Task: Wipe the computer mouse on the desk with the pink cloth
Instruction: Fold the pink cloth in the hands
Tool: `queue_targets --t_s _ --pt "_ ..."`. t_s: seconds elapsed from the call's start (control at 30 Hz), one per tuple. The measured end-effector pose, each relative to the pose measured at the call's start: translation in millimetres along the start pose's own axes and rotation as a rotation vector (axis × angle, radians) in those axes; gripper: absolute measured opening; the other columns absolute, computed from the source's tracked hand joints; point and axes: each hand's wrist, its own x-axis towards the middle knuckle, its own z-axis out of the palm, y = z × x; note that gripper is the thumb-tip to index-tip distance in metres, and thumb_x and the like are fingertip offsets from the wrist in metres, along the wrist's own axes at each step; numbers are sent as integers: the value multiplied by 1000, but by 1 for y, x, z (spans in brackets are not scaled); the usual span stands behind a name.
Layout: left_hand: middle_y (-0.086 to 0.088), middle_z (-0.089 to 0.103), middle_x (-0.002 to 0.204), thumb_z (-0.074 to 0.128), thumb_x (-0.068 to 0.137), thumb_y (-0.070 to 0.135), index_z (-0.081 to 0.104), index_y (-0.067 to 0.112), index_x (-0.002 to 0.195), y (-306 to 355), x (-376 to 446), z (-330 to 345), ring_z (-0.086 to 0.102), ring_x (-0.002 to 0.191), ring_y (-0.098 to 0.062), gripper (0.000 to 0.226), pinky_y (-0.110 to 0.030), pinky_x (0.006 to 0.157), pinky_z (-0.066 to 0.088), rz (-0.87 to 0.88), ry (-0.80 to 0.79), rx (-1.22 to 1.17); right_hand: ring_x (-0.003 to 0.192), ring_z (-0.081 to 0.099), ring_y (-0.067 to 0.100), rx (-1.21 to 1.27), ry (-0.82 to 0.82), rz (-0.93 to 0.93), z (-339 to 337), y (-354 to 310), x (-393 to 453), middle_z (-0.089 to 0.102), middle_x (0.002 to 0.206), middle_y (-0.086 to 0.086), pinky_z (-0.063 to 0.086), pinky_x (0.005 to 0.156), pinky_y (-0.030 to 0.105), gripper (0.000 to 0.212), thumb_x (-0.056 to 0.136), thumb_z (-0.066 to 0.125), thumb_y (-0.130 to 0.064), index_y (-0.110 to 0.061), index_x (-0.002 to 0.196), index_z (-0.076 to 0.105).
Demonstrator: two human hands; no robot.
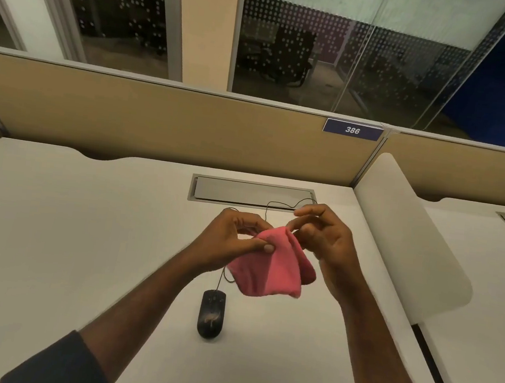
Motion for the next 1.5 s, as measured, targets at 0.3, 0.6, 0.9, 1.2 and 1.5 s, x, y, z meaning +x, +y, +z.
queue_targets --t_s 0.3,0.6,0.9,1.2,1.5 --pt "5 43 156 72 90 30 72 13 113 -11 -3 2 18 152 -15 28 -67 116 22 120 -41 -322 114 58 42 217 -167 133 11 16 2 60 120 27 48 97 49 59 81 75 -28 9 118 48" --pt "16 72 118 61 95 37 71 45 113 -27 -13 4 68 110 -14 22 -21 82 57 -168 212 -338 89 63 25 54 33 121 34 35 -10 63 99 8 55 74 37 38 78 80 -30 -14 102 55" --pt "0 78 94 75 89 32 68 33 107 -34 -19 10 75 87 -16 19 -32 69 63 -338 185 -224 89 60 6 -579 289 -16 32 54 -11 61 95 -19 54 74 27 29 79 79 -24 -28 97 57" --pt "0 71 102 65 96 34 66 22 111 -43 -15 23 72 82 -13 19 -20 60 58 -419 392 -219 147 23 19 -998 13 -217 65 81 -36 26 159 4 31 116 43 87 85 63 -57 -17 152 27" --pt "8 68 94 44 101 53 61 30 97 -42 -17 28 66 85 -6 29 -19 75 50 -563 234 -268 118 58 16 -621 222 87 75 100 -38 59 133 1 48 95 17 60 88 68 -14 -11 144 45"
